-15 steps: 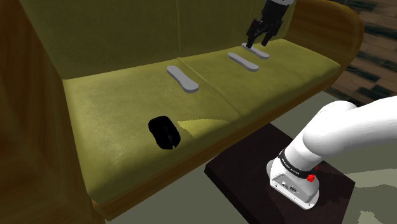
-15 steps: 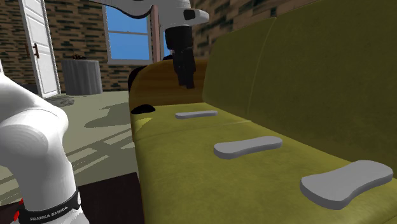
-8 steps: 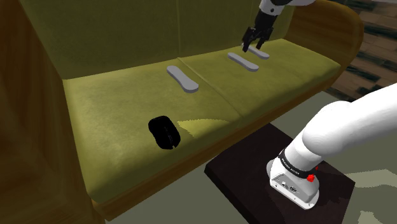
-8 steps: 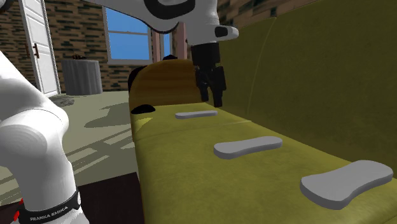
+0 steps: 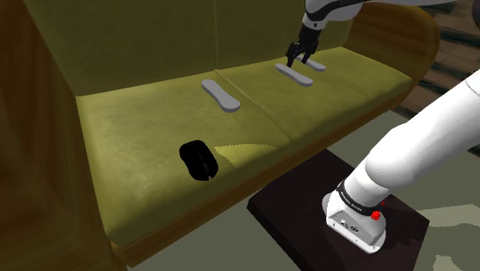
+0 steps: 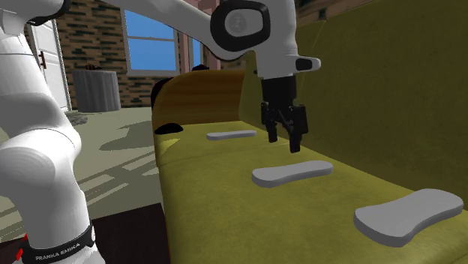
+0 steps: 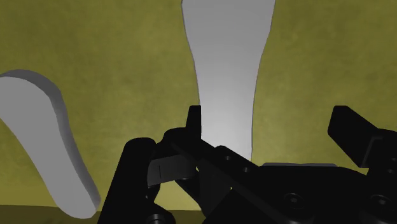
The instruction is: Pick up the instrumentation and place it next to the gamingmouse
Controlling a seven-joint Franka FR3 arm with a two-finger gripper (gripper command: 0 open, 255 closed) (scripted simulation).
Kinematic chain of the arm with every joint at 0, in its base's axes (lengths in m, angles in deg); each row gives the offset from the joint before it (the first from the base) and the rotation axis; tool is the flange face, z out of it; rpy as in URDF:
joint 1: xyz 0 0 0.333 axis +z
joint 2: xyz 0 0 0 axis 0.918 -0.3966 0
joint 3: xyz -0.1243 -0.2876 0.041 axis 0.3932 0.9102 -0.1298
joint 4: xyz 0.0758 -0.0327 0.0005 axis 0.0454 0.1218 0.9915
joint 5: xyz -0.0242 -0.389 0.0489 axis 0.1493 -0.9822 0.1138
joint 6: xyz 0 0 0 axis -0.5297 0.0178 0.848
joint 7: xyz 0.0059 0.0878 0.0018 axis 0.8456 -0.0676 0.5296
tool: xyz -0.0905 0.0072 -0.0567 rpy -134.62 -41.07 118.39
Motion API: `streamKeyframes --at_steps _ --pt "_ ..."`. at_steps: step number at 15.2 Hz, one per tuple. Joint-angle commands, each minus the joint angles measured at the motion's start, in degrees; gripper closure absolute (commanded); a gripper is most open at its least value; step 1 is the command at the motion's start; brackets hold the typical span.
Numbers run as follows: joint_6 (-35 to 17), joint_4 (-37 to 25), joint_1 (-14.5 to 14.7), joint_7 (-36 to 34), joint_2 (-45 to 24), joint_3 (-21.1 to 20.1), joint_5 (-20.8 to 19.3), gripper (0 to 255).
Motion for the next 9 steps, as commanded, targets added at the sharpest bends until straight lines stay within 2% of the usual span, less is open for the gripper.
streamKeyframes --at_steps 1,9 --pt "-1.77 -2.15 -0.49 2.77 -4.02 1.60 1.08 0" --pt "-7.43 0.72 -0.57 3.62 -6.97 1.96 2.23 0"
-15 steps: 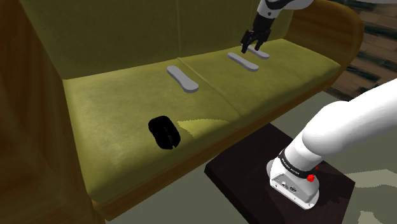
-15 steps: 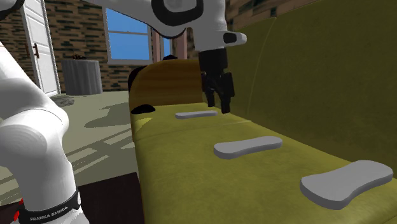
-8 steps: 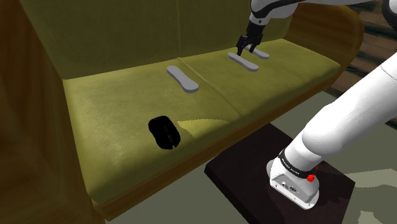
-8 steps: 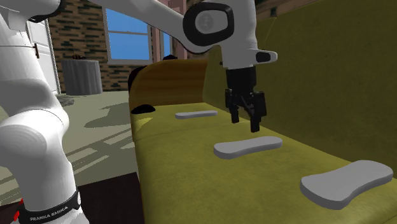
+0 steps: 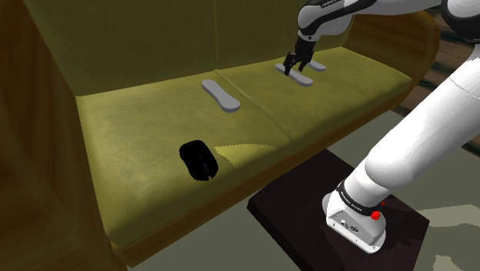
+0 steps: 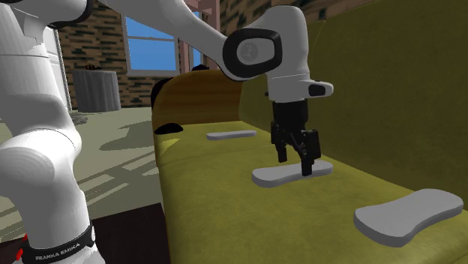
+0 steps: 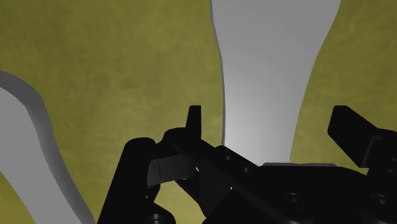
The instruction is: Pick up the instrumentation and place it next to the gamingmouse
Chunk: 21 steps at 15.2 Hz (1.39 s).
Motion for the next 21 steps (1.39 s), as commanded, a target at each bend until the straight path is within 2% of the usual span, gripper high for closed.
streamKeyframes --at_steps 1,7,8,17,21 --pt "-0.59 0.16 -0.06 0.26 -0.43 0.11 0.19 0" --pt "-0.58 0.16 -0.05 0.25 -0.43 0.11 0.19 0" --pt "-0.58 0.16 -0.05 0.25 -0.43 0.11 0.19 255" --pt "-0.59 0.16 -0.06 0.26 -0.43 0.11 0.19 255" --pt "2.47 -1.83 -0.03 -0.07 0.71 -0.04 -0.25 255"
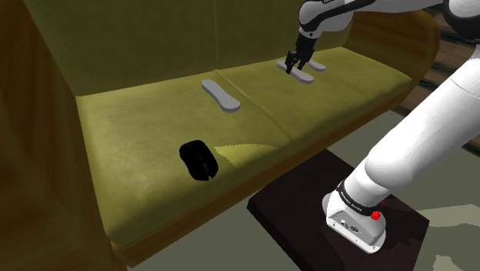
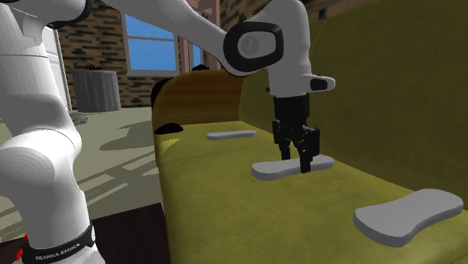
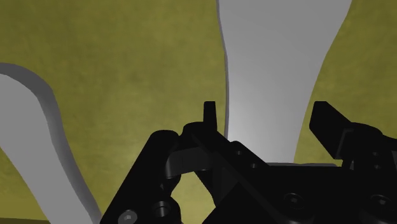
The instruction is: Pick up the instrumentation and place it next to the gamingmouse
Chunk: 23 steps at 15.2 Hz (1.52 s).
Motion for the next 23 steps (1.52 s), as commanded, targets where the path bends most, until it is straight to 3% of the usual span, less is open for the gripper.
streamKeyframes --at_steps 1,16,23 --pt "1.60 -1.01 0.04 -0.25 0.64 -0.12 -0.25 255" --pt "12.95 -10.25 0.22 -0.73 2.86 -0.64 -0.89 255" --pt "12.89 -4.87 3.83 -11.46 7.88 -7.00 -2.74 255"
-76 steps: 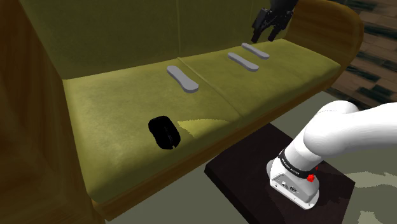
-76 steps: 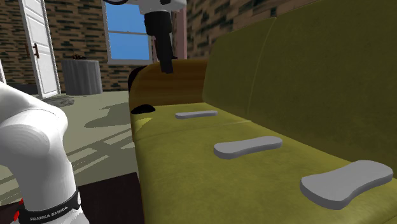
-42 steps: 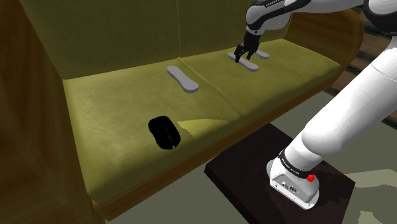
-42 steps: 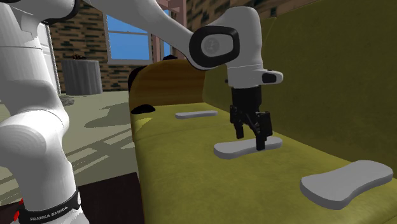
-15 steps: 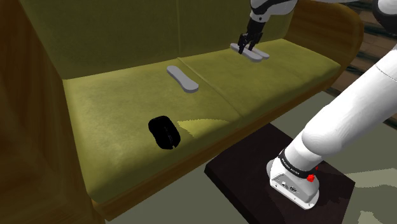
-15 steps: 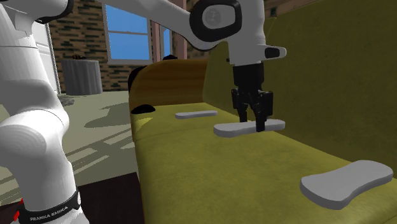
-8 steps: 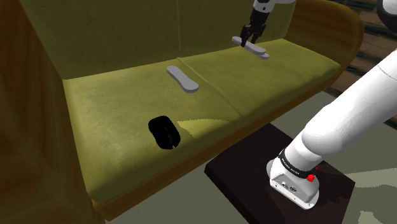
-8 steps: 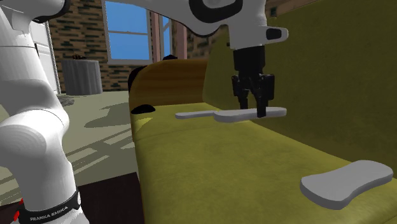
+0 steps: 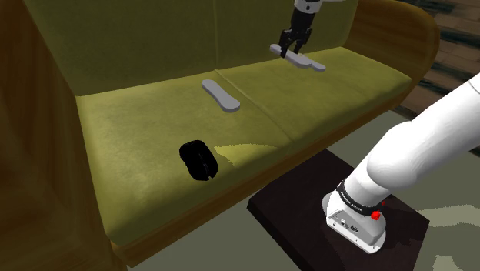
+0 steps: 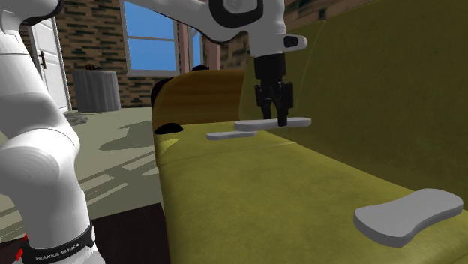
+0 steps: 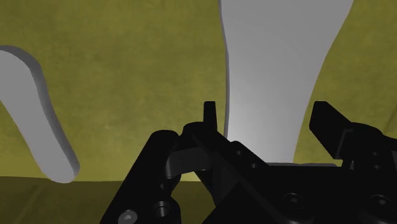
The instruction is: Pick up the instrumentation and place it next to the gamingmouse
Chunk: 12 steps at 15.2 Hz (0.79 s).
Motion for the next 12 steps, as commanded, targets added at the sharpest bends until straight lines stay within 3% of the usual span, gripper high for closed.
streamKeyframes --at_steps 1,12 --pt "0.15 0.60 0.98 -2.83 0.59 -1.72 -0.12 255" --pt "1.07 1.89 6.88 -18.62 1.75 -11.86 0.21 255"
